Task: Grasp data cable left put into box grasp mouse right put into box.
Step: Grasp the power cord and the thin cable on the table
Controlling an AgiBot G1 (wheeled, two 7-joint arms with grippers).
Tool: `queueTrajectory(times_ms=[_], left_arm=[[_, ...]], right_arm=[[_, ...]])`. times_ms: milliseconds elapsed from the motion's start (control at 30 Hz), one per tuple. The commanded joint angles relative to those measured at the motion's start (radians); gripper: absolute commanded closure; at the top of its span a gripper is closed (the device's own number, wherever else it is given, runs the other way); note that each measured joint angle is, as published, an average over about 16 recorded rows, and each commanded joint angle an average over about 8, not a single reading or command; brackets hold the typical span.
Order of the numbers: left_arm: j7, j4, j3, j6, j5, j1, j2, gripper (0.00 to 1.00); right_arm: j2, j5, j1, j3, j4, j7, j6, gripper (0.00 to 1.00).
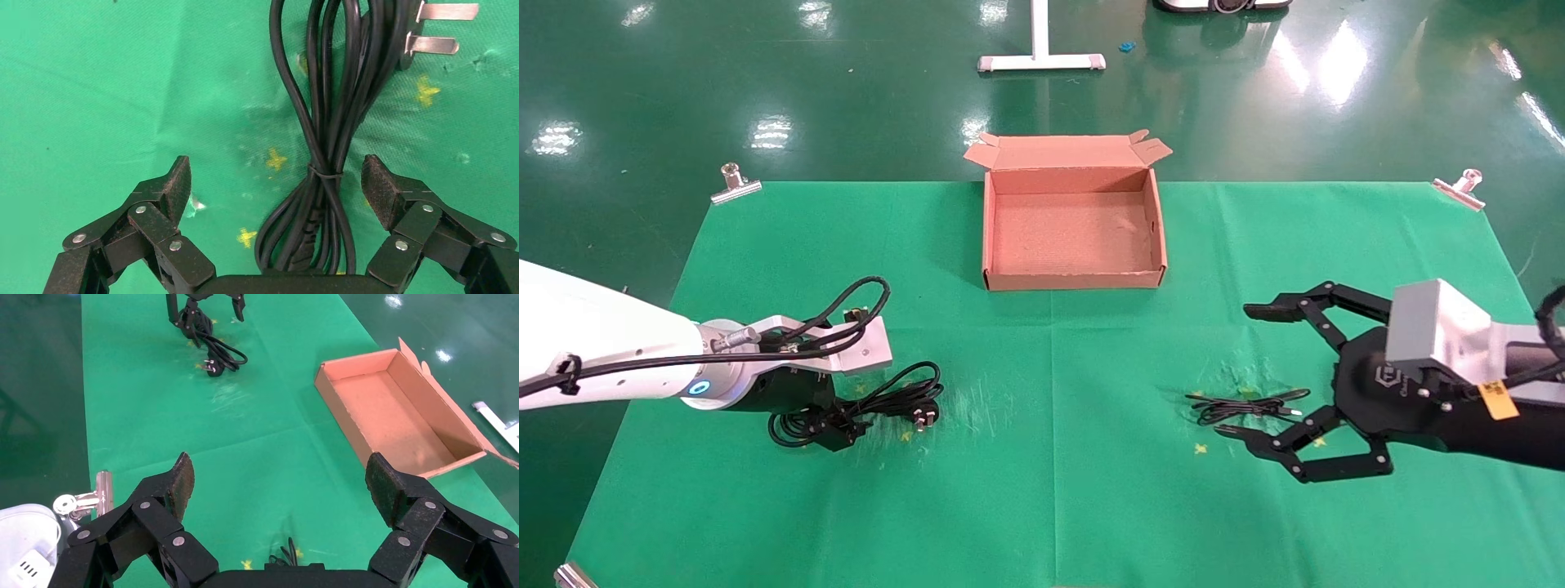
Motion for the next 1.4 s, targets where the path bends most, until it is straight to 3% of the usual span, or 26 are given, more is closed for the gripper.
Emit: queueTrajectory(times_ms=[33, 333, 667, 833, 1300, 1400], left_arm=[[-0.005, 0.001, 0.005, 0.0, 0.013, -0.001, 0.005, 0.0], [-0.018, 0.001, 0.014, 0.017, 0.029, -0.008, 0.017, 0.0], [-0.018, 0.001, 0.014, 0.017, 0.029, -0.008, 0.017, 0.0], [-0.018, 0.001, 0.015, 0.017, 0.029, -0.008, 0.017, 0.0], [-0.018, 0.001, 0.015, 0.017, 0.028, -0.009, 0.017, 0.0], [-0.019, 0.001, 0.015, 0.017, 0.028, -0.009, 0.017, 0.37]], right_arm=[[0.001, -0.001, 0.0, 0.0, 0.0, 0.0, 0.001, 0.0], [-0.008, -0.088, 0.006, -0.033, -0.002, 0.017, 0.026, 0.0], [-0.109, -0.493, 0.135, -0.194, -0.009, 0.185, 0.052, 0.0], [-0.166, -0.63, 0.179, -0.245, -0.014, 0.275, 0.059, 0.0], [-0.274, -0.804, 0.194, -0.304, -0.059, 0.379, 0.114, 0.0], [-0.284, -0.826, 0.195, -0.309, -0.068, 0.396, 0.123, 0.0]])
